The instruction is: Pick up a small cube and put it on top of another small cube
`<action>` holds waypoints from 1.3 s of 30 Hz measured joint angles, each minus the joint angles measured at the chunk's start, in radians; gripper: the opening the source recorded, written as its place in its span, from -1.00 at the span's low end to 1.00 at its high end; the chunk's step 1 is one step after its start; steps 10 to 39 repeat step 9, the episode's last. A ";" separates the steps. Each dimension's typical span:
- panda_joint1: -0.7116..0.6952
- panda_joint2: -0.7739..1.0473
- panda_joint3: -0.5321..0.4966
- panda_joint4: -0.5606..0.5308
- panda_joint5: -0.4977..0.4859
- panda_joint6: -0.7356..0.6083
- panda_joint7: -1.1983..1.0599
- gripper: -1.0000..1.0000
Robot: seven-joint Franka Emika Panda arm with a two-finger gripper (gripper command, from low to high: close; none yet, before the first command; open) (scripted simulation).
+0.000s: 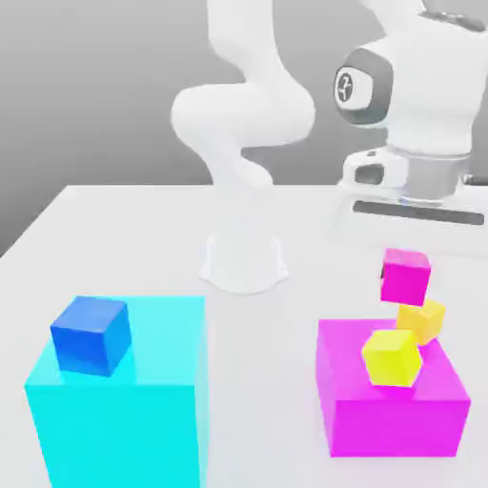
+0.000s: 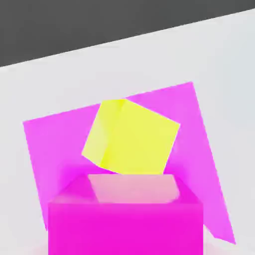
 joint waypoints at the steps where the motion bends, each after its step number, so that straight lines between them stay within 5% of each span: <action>1: 0.011 0.008 0.008 -0.003 0.013 0.005 0.000 -1.00; 5: 0.008 0.113 0.035 -0.039 -0.007 0.136 0.026 -1.00; 6: 0.006 0.137 0.039 -0.047 -0.014 0.168 0.032 1.00; 39: 0.006 0.137 0.039 -0.047 -0.014 0.168 0.032 1.00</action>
